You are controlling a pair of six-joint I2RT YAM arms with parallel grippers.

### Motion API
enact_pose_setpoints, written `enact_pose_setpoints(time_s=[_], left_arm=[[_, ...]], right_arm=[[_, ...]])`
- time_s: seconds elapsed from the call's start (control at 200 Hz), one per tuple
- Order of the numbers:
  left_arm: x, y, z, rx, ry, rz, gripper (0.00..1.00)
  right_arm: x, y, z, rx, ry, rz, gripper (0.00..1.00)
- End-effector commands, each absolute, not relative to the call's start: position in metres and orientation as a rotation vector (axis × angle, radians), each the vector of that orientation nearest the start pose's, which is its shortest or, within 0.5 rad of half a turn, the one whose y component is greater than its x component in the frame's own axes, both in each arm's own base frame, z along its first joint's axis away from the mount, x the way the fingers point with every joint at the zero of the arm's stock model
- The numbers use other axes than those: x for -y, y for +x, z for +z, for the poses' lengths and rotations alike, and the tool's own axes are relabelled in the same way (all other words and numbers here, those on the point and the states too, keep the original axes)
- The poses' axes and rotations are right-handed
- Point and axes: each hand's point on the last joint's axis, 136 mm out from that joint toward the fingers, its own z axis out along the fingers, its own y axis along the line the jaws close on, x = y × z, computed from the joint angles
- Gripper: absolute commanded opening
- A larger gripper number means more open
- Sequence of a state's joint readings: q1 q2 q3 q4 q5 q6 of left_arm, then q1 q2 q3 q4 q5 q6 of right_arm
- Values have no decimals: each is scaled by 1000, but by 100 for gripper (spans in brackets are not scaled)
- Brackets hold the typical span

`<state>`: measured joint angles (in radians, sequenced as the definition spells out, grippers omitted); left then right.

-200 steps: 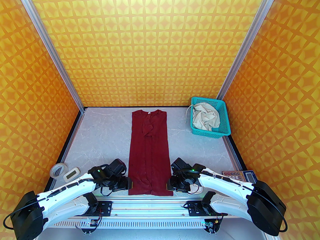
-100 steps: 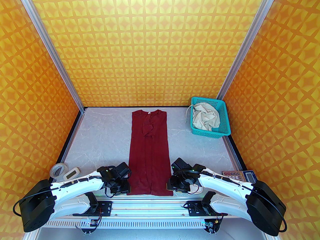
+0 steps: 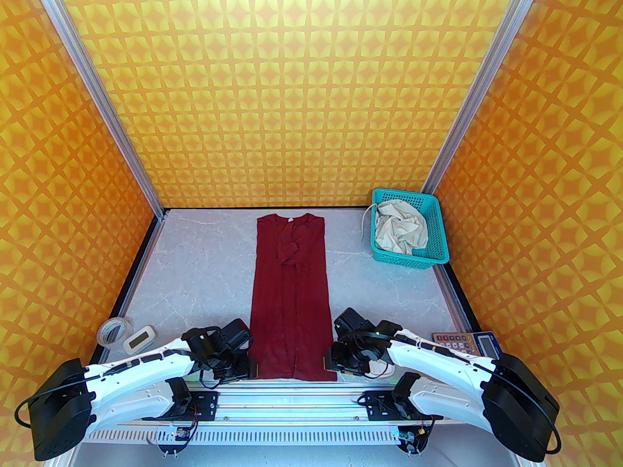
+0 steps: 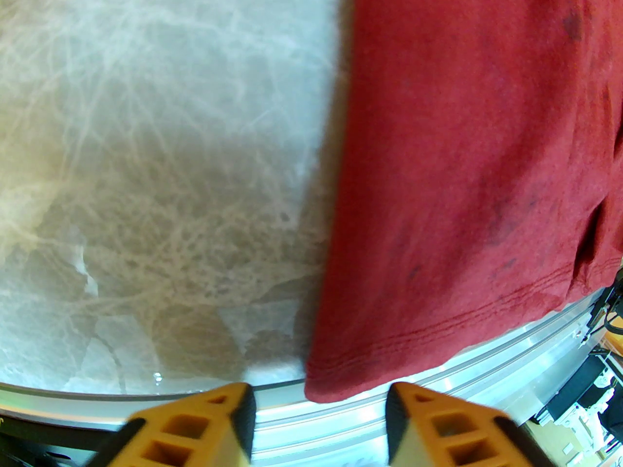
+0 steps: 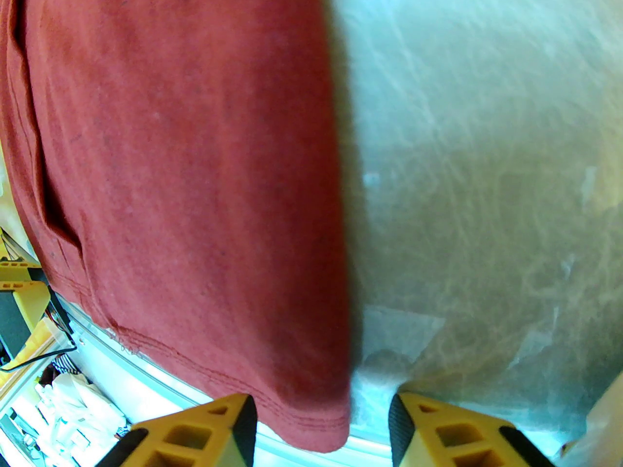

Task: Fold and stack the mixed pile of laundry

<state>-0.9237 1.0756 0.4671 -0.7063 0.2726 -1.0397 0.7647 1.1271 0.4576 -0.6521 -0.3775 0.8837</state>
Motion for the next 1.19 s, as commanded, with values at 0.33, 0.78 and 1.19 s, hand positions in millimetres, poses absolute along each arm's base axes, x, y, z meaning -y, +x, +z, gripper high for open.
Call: enact_pose_setpoints(time_s=[0.33,0.78,1.19], left_arm=[[199,94,22,-3124,-115,-624,45],[198,94,21,-3122,-117,-627,46],[205,99,18,-3115,-114,-635,37]], right_arm=[[-197,86,12,-3183,96,777,41],[-191,81,23,-3169,100,778,41],[-195,83,21,-3158,114,782,33]])
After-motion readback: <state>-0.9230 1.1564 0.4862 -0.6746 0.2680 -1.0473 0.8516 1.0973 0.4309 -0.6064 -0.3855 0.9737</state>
